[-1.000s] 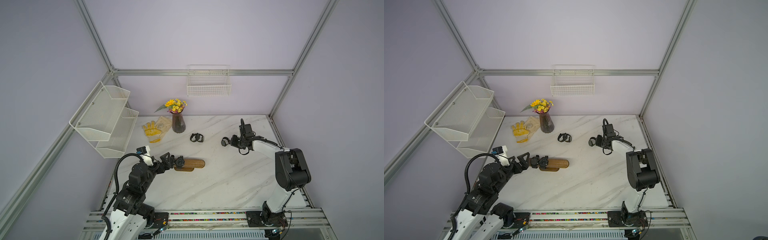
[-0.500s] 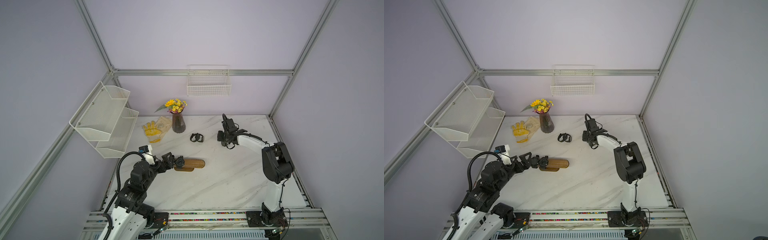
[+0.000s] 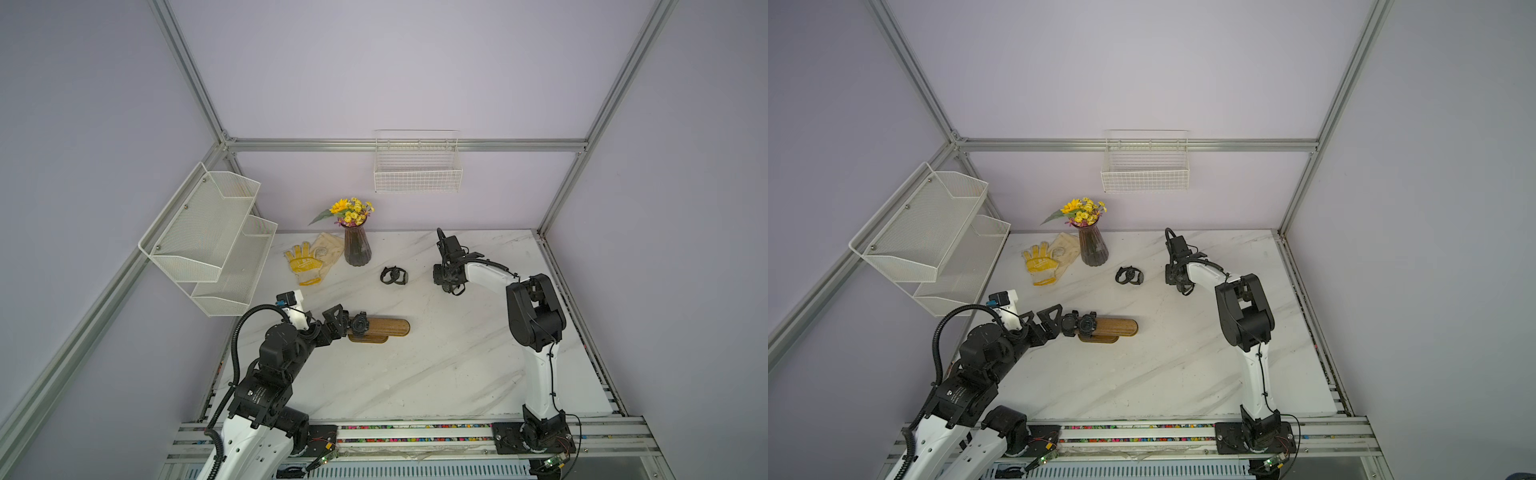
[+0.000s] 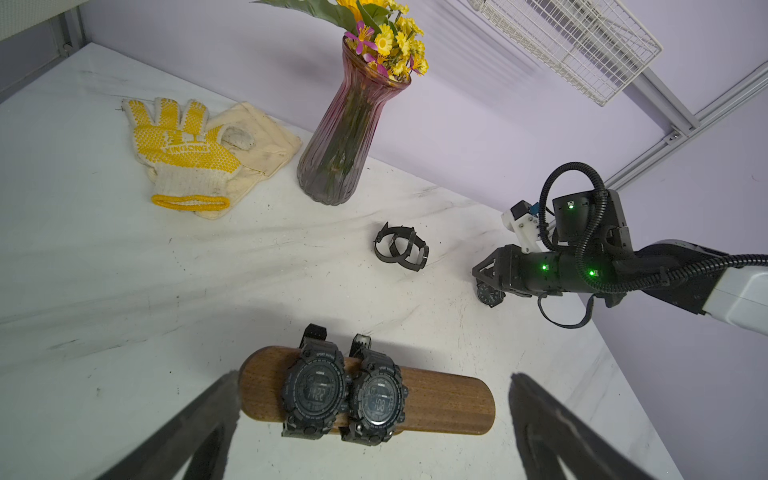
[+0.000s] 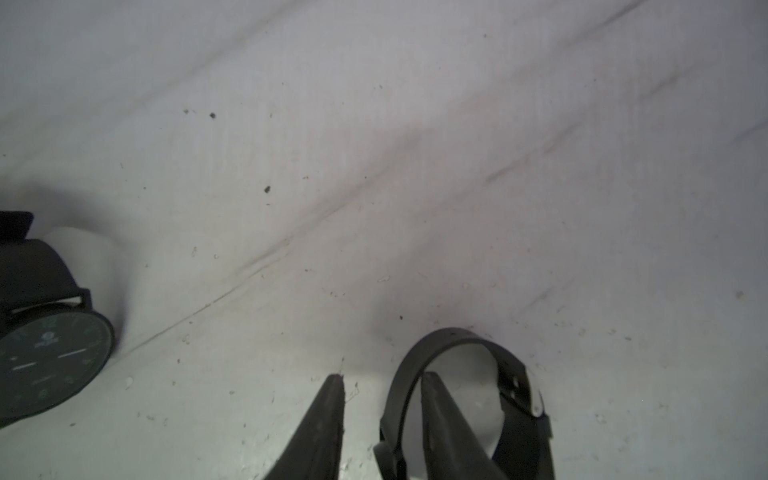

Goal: Place watch on stand
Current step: Pick up the watch at the center of the board.

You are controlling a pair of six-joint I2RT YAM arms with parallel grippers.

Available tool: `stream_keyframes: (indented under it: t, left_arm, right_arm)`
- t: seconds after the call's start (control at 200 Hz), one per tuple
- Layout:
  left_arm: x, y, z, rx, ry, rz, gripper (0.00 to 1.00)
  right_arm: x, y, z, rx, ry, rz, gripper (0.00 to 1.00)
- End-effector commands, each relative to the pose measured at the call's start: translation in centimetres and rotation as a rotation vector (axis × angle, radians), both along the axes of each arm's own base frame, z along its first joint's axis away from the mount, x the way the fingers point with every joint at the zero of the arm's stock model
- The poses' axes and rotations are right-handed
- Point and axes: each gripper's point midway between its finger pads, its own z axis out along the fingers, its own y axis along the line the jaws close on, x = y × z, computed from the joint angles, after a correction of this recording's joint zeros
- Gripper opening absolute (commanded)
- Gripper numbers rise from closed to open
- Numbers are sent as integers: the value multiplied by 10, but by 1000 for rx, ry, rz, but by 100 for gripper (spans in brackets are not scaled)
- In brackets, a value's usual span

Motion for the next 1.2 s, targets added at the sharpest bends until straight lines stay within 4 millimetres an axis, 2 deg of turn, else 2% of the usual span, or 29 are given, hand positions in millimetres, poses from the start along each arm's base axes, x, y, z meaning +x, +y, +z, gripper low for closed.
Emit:
stream_keyframes:
  t: [0.0,0.235,0.38,0.55,0.72,0.905,1.07,1.155,1.195]
  left_arm:
    - [1,0,7,-7,-36,1,100]
    - [1,2,6,-4,-33,10,100]
    - [2,1,4,-2,-25,6,100]
    - [2,2,3,-1,-26,11,100]
    - [3,1,1,2,-19,7,100]
    - [4,1,2,3,-22,10,100]
    - [5,0,3,0,-19,4,100]
    - [7,-4,6,0,-17,-11,100]
    - [8,-5,7,-1,-15,-17,100]
  right_arm:
    - [-2,5,-9,-23,47,75,27]
    - [-17,17,-7,1,66,168,19]
    - [-32,27,4,-2,54,231,19]
    - [-53,29,11,-17,50,276,18]
    - [-69,31,28,11,19,299,20]
    - [-73,21,45,8,-19,237,27]
    - [-73,-8,74,35,-92,33,35]
    - [-77,-27,70,128,-67,-78,36]
    - [-73,-32,70,175,-84,-119,36]
